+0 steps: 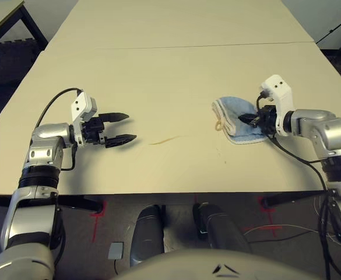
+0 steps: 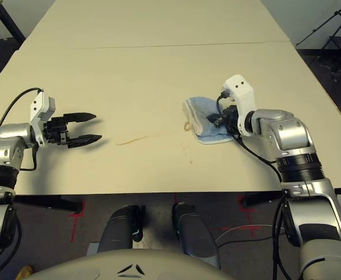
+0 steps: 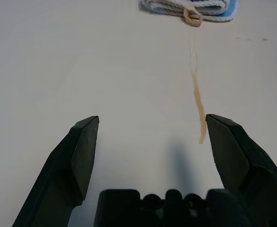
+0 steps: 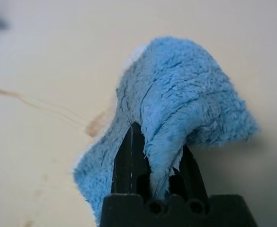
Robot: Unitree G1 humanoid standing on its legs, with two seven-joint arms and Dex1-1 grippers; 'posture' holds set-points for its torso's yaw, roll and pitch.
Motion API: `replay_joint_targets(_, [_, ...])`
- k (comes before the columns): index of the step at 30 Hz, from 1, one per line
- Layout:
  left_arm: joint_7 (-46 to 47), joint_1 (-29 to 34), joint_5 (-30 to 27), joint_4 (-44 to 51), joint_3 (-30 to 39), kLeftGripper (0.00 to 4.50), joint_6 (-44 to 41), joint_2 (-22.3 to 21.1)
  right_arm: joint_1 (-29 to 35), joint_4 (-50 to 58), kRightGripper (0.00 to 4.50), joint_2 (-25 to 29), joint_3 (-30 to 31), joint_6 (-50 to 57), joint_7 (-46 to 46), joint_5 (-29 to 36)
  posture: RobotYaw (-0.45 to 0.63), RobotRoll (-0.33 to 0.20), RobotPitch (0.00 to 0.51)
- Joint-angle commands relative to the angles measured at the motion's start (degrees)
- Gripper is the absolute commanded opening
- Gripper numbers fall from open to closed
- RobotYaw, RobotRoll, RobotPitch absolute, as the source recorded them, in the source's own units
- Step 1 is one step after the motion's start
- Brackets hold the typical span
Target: Wipe the water off the table with a rag.
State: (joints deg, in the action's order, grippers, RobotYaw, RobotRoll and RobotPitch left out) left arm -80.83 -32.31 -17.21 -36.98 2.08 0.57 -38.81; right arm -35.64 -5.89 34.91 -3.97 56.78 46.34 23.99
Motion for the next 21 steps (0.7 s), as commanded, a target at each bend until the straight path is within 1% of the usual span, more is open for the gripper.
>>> replay_joint_targets(1, [-0.9, -0.8, 1.2, -1.7, -0.9, 4.5, 0.9, 0.3, -5.4, -1.3, 0.05, 3.6, -5.6, 2.1, 2.8, 4.6, -0.26, 0.0, 0.128])
replay_joint_targets(4, [-1.1, -1.4, 1.3, -2.3, -1.1, 4.5, 1.3, 0.8, -9.1, -8.7, 0.05, 8.8, -6.4, -0.9, 5.8, 3.7, -0.27, 0.0, 0.127])
replay_joint_targets(7, [-0.3, -2.6, 0.6, -2.9, -0.3, 4.5, 0.9, 1.6, -10.6, -18.2, 0.05, 14.9, -3.4, -8.4, 10.6, -0.7, -0.27, 0.0, 0.127])
replay_joint_targets(10, [-0.1, -2.6, 0.4, -2.9, 0.2, 4.5, 0.8, 1.7, -11.4, -27.7, 0.05, 18.7, 0.7, -17.1, 14.2, -6.6, -0.26, 0.0, 0.122])
replay_joint_targets(13, [0.0, -2.4, 0.5, -3.1, 0.5, 4.5, 1.2, 1.3, -12.7, -36.4, 0.05, 19.6, 3.4, -24.0, 16.2, -11.0, -0.24, 0.0, 0.12])
replay_joint_targets(15, [0.1, -2.3, 0.6, -3.2, 0.8, 4.5, 1.4, 1.0, -13.4, -41.0, 0.05, 19.3, 4.5, -27.4, 17.2, -13.2, -0.23, 0.0, 0.118])
replay_joint_targets(18, [0.1, -1.9, 0.5, -2.9, 1.2, 4.5, 1.5, 0.5, -13.9, -47.0, 0.05, 17.6, 5.7, -31.6, 17.8, -16.0, -0.22, 0.0, 0.116])
replay_joint_targets(21, [0.4, -1.2, 0.2, -2.0, 1.5, 4.5, 1.2, 0.1, -14.5, -51.4, 0.05, 15.3, 5.9, -34.2, 17.6, -17.4, -0.21, 0.0, 0.118])
